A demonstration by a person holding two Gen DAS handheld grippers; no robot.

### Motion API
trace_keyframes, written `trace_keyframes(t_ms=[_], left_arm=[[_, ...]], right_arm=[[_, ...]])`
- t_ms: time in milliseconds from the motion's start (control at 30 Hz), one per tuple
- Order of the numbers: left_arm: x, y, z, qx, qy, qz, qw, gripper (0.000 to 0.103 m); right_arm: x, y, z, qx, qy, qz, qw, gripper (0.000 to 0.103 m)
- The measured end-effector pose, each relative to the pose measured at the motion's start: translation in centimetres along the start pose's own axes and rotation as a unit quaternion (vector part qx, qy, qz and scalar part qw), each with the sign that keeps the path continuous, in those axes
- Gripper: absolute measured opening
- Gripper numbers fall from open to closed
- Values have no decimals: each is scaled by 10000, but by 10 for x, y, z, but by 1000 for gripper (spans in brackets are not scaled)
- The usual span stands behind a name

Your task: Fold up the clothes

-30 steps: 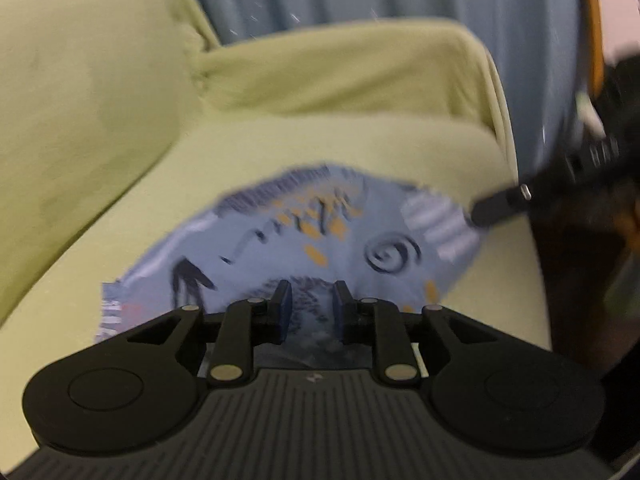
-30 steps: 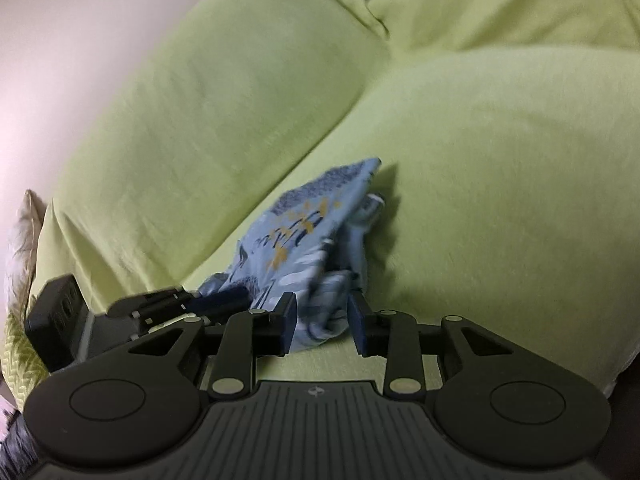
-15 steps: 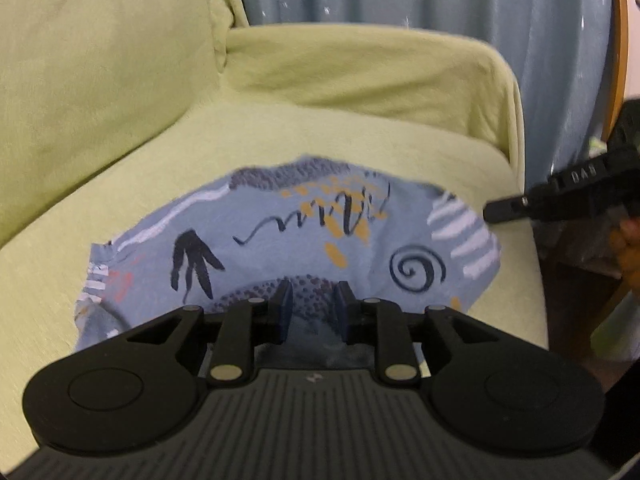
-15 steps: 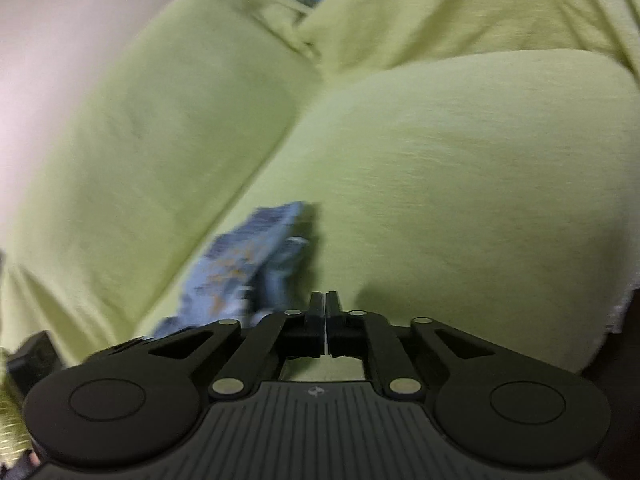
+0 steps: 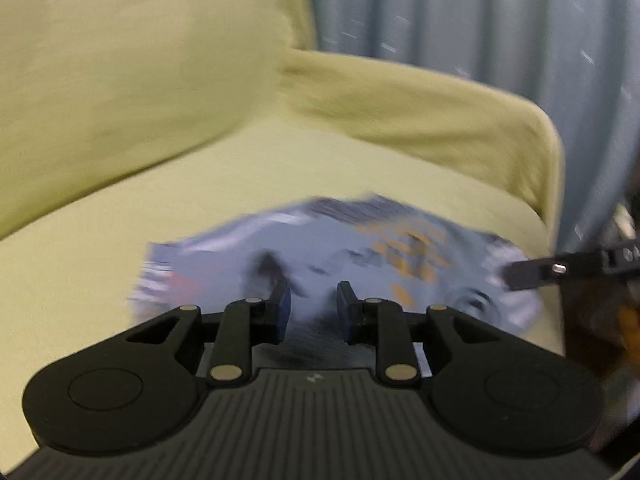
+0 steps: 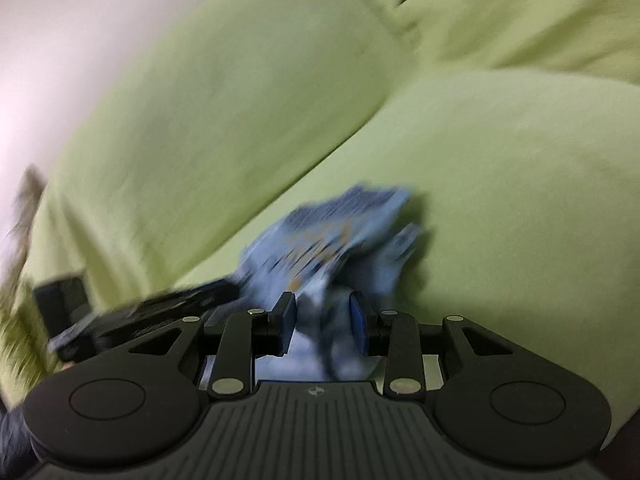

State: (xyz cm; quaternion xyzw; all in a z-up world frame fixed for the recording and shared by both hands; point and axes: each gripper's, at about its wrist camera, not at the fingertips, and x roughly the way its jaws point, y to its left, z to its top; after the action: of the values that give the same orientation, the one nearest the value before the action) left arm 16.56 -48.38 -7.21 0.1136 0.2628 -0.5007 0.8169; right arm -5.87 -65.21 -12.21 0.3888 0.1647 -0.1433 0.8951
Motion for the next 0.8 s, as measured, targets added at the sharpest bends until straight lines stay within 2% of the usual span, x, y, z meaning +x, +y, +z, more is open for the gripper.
trace_keyframes(t_ms=[33, 200, 267, 333, 400, 467, 500, 533, 567, 600, 633, 700, 800], left_arm=[[-1, 8, 3, -128, -12, 129, 9998, 29], [1, 58, 10, -1026, -45, 557, 9931, 34], [2, 71, 11, -1248, -49, 637, 9901, 40], [6, 79, 10, -1374, 30, 644, 9884, 50], [10, 84, 8, -1399, 120, 635, 9881, 51], [13, 84, 7, -1345, 198, 622, 9888, 52], [14, 83, 8, -1284, 209, 612, 9896, 51], [15, 81, 8, -1218, 216, 602, 9905, 49], [16, 80, 9, -1152, 223, 592, 9913, 47], [17, 79, 9, -1092, 232, 575, 9921, 40], [17, 78, 8, -1031, 232, 581, 9927, 39], [18, 76, 6, -907, 228, 600, 9938, 39], [18, 76, 3, -901, 202, 586, 9940, 39]], right_arm=[[1, -4, 4, 119, -96, -54, 9999, 35], [16, -18, 33, 419, -343, 5, 9985, 37], [29, -25, 42, 596, -313, 39, 9977, 51], [44, -35, 48, 792, -171, 12, 9967, 59], [58, -44, 48, 906, 58, -84, 9958, 59], [70, -46, 49, 905, 113, -98, 9958, 54], [73, -45, 50, 878, 84, -73, 9961, 46], [73, -43, 51, 833, 13, -40, 9965, 14], [72, -41, 52, 787, -58, -7, 9969, 4], [71, -36, 52, 670, -131, 27, 9977, 4], [65, -26, 52, 365, -210, 67, 9991, 4], [53, -2, 48, -319, -352, 175, 9987, 4], [28, 36, 27, -1188, -361, 420, 9914, 3]])
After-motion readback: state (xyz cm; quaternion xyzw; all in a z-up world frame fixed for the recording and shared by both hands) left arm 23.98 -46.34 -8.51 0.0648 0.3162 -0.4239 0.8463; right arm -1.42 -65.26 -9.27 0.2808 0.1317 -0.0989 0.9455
